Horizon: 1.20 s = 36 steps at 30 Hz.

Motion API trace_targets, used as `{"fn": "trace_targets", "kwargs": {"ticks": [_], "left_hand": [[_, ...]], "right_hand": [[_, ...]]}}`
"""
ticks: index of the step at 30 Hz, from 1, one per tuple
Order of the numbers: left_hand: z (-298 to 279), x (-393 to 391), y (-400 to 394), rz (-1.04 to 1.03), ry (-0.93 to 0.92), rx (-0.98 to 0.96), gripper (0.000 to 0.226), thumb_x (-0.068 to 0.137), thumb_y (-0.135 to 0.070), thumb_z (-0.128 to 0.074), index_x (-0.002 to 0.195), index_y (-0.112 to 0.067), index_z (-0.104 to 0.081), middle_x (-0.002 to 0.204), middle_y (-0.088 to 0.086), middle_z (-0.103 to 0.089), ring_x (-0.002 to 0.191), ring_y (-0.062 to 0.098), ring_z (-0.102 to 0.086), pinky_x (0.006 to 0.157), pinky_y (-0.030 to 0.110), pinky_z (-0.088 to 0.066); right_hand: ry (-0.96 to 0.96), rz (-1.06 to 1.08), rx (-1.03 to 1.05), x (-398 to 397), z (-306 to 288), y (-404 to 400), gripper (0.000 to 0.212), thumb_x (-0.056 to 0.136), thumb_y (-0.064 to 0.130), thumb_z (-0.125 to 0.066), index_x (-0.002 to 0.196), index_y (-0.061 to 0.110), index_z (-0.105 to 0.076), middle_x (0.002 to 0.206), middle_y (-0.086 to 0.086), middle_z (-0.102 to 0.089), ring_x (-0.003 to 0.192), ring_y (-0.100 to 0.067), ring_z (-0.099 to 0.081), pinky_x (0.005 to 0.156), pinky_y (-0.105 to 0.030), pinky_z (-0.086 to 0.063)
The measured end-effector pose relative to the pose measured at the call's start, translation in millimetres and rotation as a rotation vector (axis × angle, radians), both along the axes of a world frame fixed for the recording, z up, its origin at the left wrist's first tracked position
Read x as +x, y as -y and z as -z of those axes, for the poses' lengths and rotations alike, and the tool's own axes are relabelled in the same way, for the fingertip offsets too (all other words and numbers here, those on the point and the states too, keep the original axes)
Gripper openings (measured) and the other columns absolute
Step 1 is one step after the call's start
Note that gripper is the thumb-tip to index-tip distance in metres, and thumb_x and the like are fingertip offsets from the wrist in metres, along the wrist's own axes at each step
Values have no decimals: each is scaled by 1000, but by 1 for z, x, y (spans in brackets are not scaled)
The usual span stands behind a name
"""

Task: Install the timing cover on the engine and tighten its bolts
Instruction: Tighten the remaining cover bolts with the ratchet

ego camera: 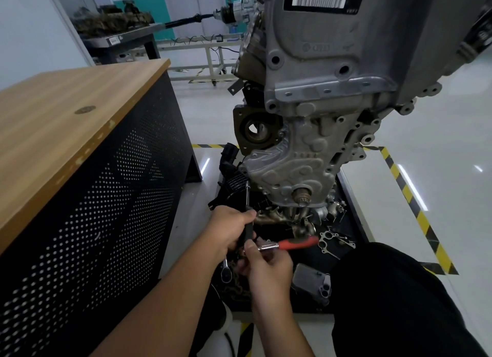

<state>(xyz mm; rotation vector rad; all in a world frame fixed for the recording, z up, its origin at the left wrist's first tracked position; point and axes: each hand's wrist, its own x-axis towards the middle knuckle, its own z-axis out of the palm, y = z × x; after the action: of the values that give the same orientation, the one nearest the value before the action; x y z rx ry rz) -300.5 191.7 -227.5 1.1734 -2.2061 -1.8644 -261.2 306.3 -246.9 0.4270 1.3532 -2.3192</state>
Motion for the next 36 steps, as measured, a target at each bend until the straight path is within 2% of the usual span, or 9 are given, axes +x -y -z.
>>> {"fn": "trace_targets", "kwargs": {"ticks": [3,8,14,17,20,27,29,32,36], "left_hand": [[4,-1,-2,-17,-70,-110,41,82,-34,-83,56,-15,-56,55,1,-56,45,14,-48,41,18,-33],[-8,-2,-1,0,-33,209,27,92,-29,-73,84,-4,-68,71,16,-73,38,20,-58,34,21,-40],[11,1,0,1,-56,-138,33,87,-27,-78,76,2,-65,68,17,-68,55,21,-59,55,27,-42],[11,-4,-2,2,-67,-65,31,85,-31,-79,74,-6,-63,72,17,-67,54,21,-57,55,27,-41],[3,-5,1,5,0,139,25,93,-30,-71,87,-6,-67,73,16,-75,37,16,-54,34,16,-32],[13,-6,-2,-17,-22,-60,25,89,-25,-74,83,-2,-68,68,15,-75,38,15,-52,38,16,-28],[10,-8,-4,-31,-41,-12,26,88,-27,-76,80,-4,-67,68,14,-75,38,16,-55,37,14,-30],[0,-8,-3,-37,-56,141,24,91,-30,-73,86,-7,-69,70,12,-75,41,17,-59,36,19,-35],[3,-5,-4,-43,-35,-27,24,93,-24,-72,80,-4,-67,62,7,-72,37,10,-55,37,14,-34]], "right_hand": [[-185,30,187,-1,3,1,8,94,4,-70,94,8,-63,72,-4,-71,53,-16,-67,50,-20,-51],[545,26,-888,-1,-10,-2,16,85,4,-64,86,-9,-73,80,-22,-64,58,-14,-57,47,-25,-55],[-29,75,23,1,13,8,10,94,6,-71,94,14,-65,79,-1,-72,66,-2,-69,60,-15,-54],[47,89,-125,-3,13,1,5,98,3,-65,99,7,-64,74,-3,-70,58,-8,-65,52,-18,-52],[523,5,-738,-4,3,-4,18,101,6,-56,111,-7,-65,83,-19,-64,63,-14,-56,48,-24,-55],[-102,30,172,-4,19,0,4,96,8,-69,97,8,-65,76,-5,-72,58,-19,-69,59,-38,-59],[0,22,22,-6,14,-4,2,98,6,-65,99,4,-64,77,-9,-69,55,-17,-65,55,-36,-58],[483,-17,-675,-8,-3,-8,15,100,5,-58,107,-6,-65,78,-18,-64,47,-10,-57,46,-24,-53],[223,14,-204,0,5,1,5,98,5,-65,100,0,-67,71,-8,-70,50,-14,-62,51,-28,-53]]}}
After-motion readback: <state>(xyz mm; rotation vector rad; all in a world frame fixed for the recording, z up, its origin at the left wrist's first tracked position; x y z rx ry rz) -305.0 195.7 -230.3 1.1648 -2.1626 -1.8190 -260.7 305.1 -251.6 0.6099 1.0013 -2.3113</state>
